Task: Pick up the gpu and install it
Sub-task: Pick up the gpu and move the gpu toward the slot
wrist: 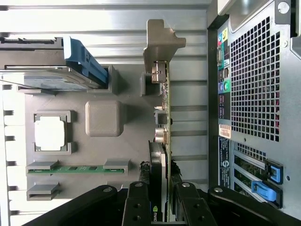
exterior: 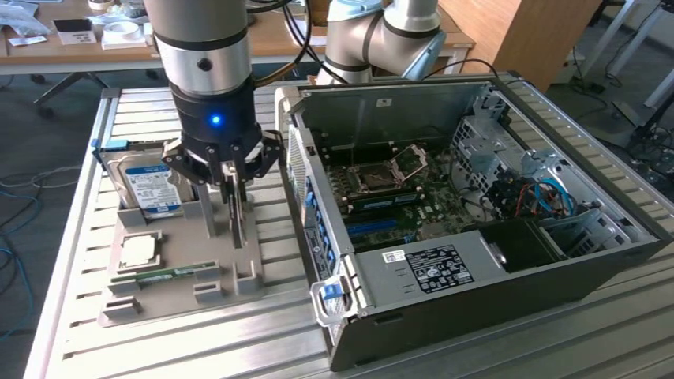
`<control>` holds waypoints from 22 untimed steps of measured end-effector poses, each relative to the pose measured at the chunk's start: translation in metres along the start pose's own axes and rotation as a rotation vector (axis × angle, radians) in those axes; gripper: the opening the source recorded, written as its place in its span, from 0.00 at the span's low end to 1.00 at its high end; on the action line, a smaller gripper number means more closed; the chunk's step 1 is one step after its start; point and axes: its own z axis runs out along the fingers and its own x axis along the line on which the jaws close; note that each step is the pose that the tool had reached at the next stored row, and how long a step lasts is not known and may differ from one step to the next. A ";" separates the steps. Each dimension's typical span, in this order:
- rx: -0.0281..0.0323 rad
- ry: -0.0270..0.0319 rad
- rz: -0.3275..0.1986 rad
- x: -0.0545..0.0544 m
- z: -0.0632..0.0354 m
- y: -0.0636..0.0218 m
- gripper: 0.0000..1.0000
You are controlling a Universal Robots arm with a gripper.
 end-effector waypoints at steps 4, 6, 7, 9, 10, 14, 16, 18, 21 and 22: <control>0.0002 0.0002 0.000 0.000 -0.0002 0.0000 0.27; 0.0002 0.0002 0.000 0.000 -0.0002 0.0000 0.27; 0.0002 0.0002 0.000 0.000 -0.0002 0.0000 0.27; 0.0002 0.0002 0.000 0.000 -0.0001 0.0000 0.27; 0.0002 0.0002 0.000 0.000 -0.0002 0.0000 0.27; 0.0002 0.0002 0.000 0.000 -0.0035 0.0002 0.27; 0.0003 0.0003 0.000 0.000 -0.0069 0.0003 0.27; 0.0002 0.0001 0.000 0.000 -0.0103 0.0005 0.27; 0.0002 0.0002 0.000 0.000 -0.0167 0.0007 0.27; 0.0002 0.0002 0.000 0.000 -0.0189 0.0008 0.27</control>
